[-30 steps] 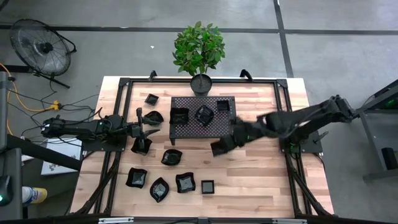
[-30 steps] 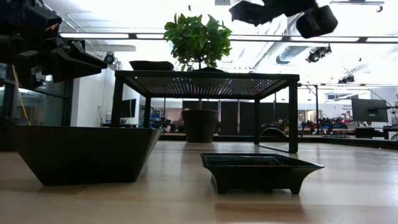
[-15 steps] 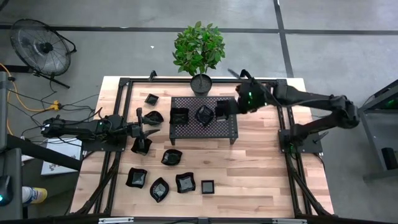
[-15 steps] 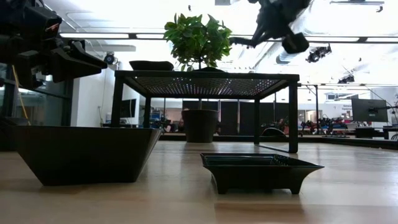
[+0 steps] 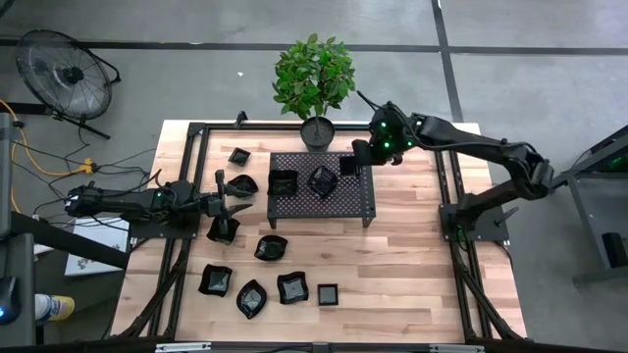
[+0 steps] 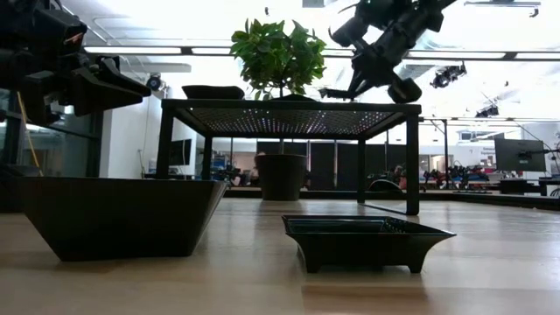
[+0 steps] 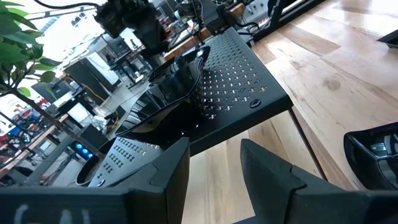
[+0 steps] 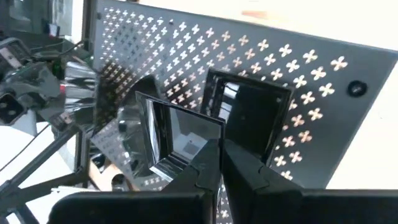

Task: Pick & Place Mini shaped plates
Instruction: Stack the black square plate on top of the other black square plates on the shelf

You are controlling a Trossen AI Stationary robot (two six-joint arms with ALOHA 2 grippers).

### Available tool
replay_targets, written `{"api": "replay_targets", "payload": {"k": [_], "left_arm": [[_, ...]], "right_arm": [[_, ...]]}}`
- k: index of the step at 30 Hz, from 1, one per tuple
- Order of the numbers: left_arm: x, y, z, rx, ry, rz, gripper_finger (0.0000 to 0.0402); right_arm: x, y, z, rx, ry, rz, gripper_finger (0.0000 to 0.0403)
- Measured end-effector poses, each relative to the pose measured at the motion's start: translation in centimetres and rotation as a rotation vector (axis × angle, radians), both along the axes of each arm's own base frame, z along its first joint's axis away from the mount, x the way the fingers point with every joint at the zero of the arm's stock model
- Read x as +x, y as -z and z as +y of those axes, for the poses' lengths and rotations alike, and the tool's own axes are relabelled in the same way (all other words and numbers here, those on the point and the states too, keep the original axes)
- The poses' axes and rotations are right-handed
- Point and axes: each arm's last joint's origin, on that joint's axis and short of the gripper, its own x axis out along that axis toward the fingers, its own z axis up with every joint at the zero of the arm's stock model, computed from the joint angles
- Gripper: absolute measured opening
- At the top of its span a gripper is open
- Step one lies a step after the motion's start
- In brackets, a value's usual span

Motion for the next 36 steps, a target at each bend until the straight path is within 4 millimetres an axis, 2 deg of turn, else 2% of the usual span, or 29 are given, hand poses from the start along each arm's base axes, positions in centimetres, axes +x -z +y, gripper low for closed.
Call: {"api": "replay_targets", "payload": {"k": [23,36], "left_arm": [[0.0,0.0,0.0,0.0,0.0,0.0,0.014],[0.0,0.0,0.0,0.0,0.0,0.0,0.014]], "right_arm": [[0.4,1.7,-1.2,0.014,0.0,0.069,0.0017],[0.1,1.4,-1.2,-0.004,0.0,0.062,0.0099]]}}
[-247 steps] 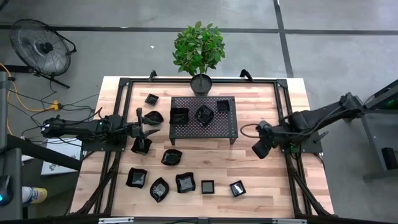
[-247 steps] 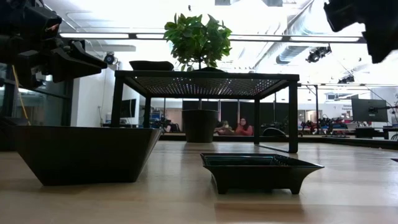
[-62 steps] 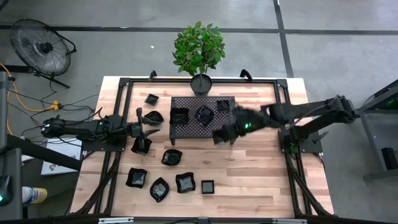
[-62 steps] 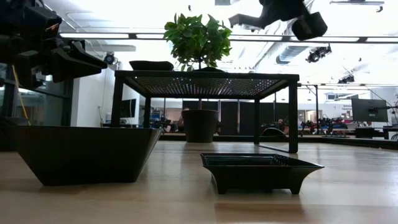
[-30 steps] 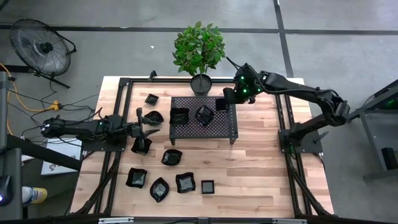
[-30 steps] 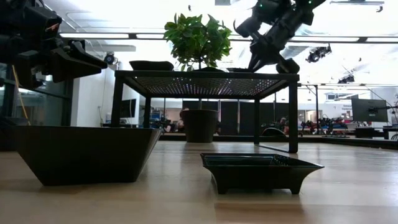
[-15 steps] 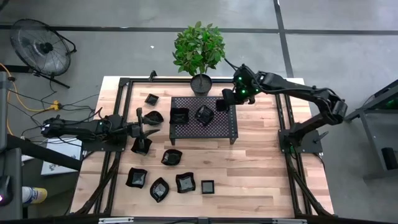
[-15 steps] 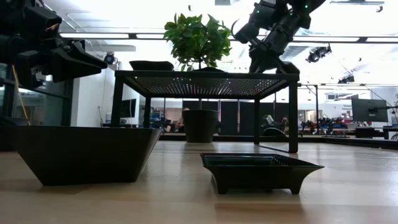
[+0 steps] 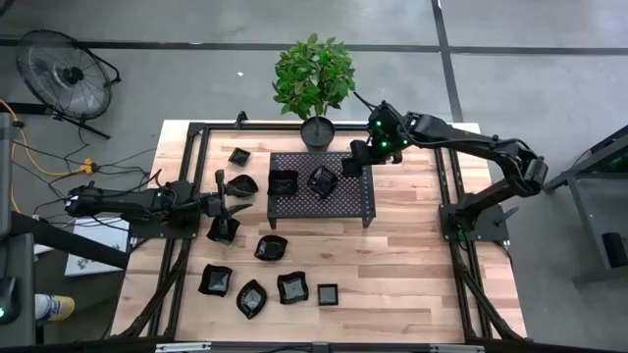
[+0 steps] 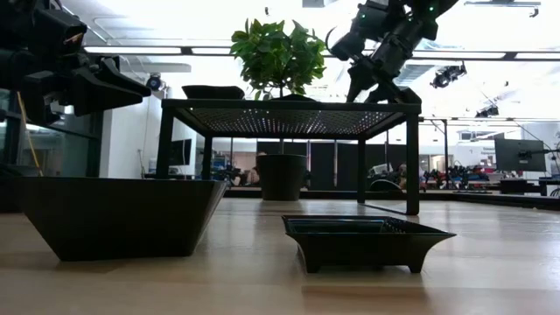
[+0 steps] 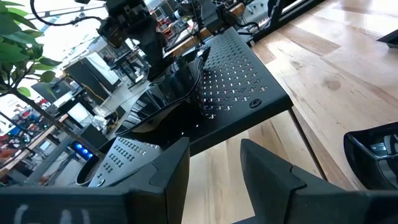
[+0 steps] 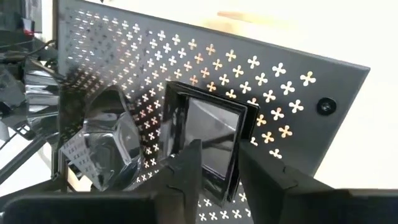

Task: Pick & Place Mini shaped plates
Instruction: Stack the black square plate on top of the other black square plates on the shelf

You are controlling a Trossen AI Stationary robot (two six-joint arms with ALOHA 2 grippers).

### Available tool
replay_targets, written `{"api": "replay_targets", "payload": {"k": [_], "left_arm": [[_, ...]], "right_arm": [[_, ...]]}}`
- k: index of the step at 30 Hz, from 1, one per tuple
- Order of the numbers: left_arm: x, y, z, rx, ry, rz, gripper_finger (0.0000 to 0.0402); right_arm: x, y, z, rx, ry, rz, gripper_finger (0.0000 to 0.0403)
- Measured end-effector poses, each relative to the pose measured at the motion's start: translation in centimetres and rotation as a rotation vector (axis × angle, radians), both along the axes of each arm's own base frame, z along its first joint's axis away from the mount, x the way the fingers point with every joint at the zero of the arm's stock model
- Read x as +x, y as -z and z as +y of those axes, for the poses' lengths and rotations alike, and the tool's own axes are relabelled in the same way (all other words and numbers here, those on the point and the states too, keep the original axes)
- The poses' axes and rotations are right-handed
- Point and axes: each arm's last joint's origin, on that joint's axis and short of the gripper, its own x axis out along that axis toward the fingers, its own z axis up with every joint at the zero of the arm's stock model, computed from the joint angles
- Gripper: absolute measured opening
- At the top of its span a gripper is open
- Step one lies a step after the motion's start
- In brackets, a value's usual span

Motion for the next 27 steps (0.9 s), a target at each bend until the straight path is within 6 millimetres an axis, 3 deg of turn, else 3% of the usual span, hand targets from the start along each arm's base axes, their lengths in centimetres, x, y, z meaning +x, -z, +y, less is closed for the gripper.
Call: {"api": "replay_targets", "payload": {"k": [11,27], "left_arm": [[0.0,0.0,0.0,0.0,0.0,-0.001,0.014],[0.0,0.0,0.0,0.0,0.0,0.0,0.014]], "right_arm": [[-2.2,-2.3,1.9,-0.09,-0.017,0.028,0.0106],[-1.8,-4.0,11.3,-0.167,-0.419,-0.007,0.0097]]}}
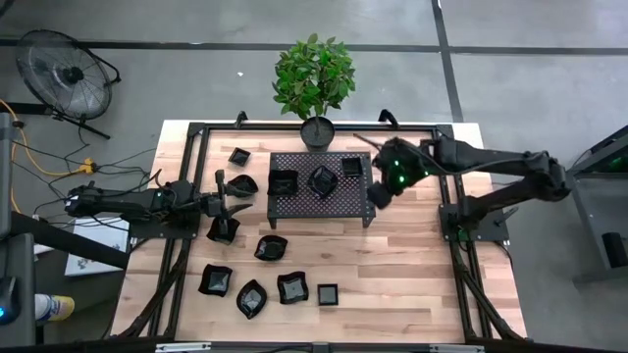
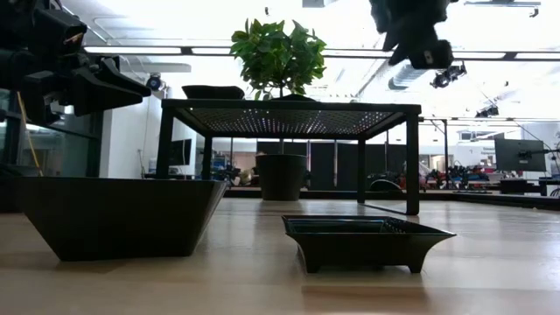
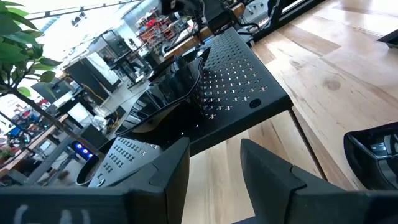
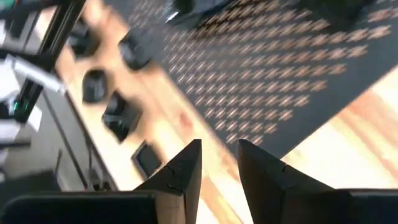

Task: Pick & Place Mini shaped plates
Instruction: Stack the black square plate on top of the other black square plates on the shelf

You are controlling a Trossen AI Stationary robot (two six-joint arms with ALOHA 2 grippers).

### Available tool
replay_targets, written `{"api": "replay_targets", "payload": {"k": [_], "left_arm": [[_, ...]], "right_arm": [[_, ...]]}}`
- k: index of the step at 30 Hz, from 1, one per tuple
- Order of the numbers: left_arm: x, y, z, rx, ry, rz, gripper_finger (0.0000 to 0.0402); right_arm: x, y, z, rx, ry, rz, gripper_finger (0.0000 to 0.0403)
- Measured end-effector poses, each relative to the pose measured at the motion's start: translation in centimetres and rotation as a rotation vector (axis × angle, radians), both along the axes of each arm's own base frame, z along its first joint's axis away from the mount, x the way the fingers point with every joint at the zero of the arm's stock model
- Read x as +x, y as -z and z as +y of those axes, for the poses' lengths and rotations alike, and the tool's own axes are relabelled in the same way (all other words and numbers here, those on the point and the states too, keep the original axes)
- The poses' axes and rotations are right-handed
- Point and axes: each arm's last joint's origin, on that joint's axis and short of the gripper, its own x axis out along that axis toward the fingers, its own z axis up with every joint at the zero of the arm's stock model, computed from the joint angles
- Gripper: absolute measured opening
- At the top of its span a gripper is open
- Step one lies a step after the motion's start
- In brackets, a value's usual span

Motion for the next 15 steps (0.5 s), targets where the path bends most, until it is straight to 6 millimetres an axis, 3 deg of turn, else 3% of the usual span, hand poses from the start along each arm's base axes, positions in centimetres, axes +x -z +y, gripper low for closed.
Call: {"api": "replay_targets", "payload": {"k": [8,15], "left_arm": [[0.0,0.0,0.0,0.0,0.0,0.0,0.014],[0.0,0.0,0.0,0.0,0.0,0.0,0.014]], "right_arm": [[-0.4,-0.4,4.3,-0.084,-0.157,-0.016,0.0094],[-2.7,0.5,6.6,-0.109,-0.206,-0.021,0.0095]]}}
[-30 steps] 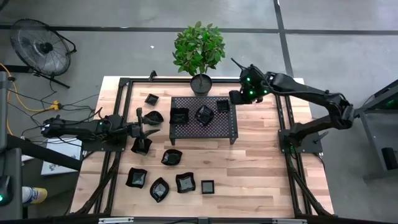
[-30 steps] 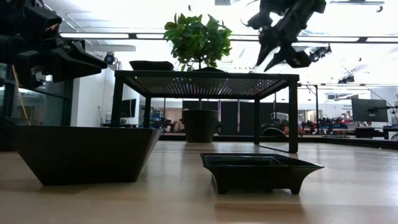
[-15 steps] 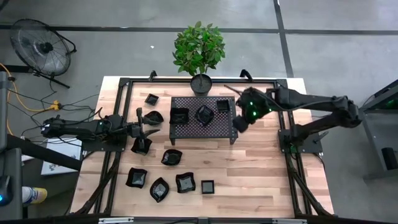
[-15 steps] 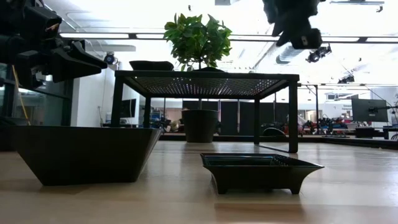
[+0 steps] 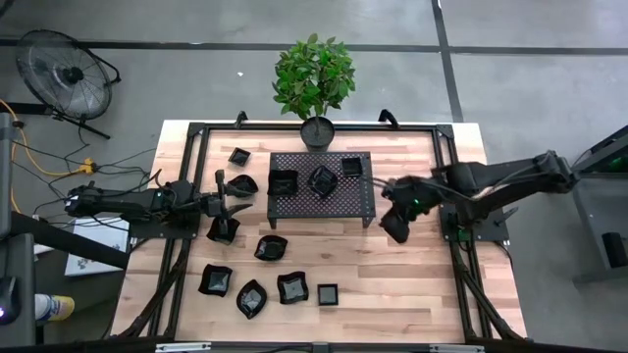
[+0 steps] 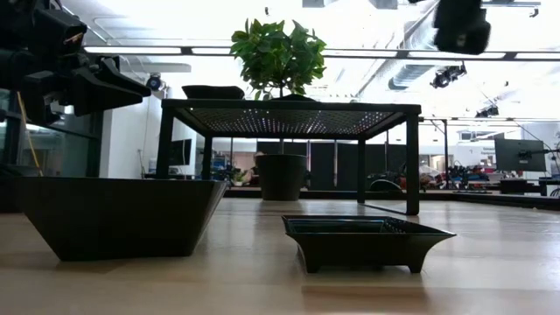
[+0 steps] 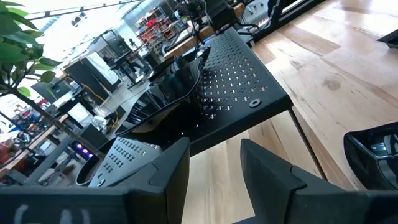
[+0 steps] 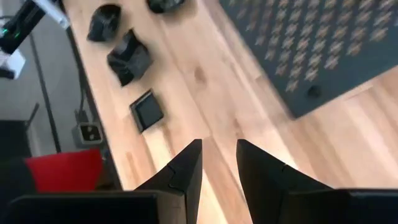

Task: Pick & Place Mini shaped plates
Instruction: Stack the black square plate on top of the other black square plates on the shelf

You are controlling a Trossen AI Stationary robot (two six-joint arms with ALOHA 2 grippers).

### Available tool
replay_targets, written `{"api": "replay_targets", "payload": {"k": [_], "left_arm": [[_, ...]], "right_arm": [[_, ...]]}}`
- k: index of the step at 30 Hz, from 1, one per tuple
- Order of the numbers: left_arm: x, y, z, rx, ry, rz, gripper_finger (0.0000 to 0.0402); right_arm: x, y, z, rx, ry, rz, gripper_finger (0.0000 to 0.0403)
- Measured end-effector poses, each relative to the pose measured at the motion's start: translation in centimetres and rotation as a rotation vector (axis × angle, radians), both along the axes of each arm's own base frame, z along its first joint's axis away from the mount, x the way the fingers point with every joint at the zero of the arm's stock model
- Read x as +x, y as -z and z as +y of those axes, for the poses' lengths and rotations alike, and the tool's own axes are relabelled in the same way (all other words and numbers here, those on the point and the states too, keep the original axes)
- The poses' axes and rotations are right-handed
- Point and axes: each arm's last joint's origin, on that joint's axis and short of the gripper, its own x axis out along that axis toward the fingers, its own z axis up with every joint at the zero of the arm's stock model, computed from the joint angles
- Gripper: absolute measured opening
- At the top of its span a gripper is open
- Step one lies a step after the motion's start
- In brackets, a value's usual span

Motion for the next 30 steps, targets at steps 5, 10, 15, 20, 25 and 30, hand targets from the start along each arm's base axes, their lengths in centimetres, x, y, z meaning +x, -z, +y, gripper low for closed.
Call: {"api": "replay_targets", "payload": {"k": [5,10,15,20,25,30], "left_arm": [[0.0,0.0,0.0,0.0,0.0,0.0,0.014],[0.0,0.0,0.0,0.0,0.0,0.0,0.014],[0.0,0.0,0.0,0.0,0.0,0.0,0.014],[0.0,0.0,0.0,0.0,0.0,0.0,0.014],[0.0,0.0,0.0,0.0,0.0,0.0,0.014],[0.0,0.0,0.0,0.0,0.0,0.0,0.014]], "right_arm": [[-1.6,1.3,1.7,-0.047,-0.062,-0.058,0.0095],[-2.5,2.8,3.2,-0.126,-0.128,-0.076,0.0098],[-2.7,3.9,4.6,-0.206,-0.266,-0.121,0.0109],[-2.7,4.6,5.7,-0.246,-0.4,-0.199,0.0121],[-2.6,5.2,6.1,-0.241,-0.458,-0.198,0.0126],[-1.9,5.5,6.5,-0.197,-0.419,-0.191,0.0126]]}}
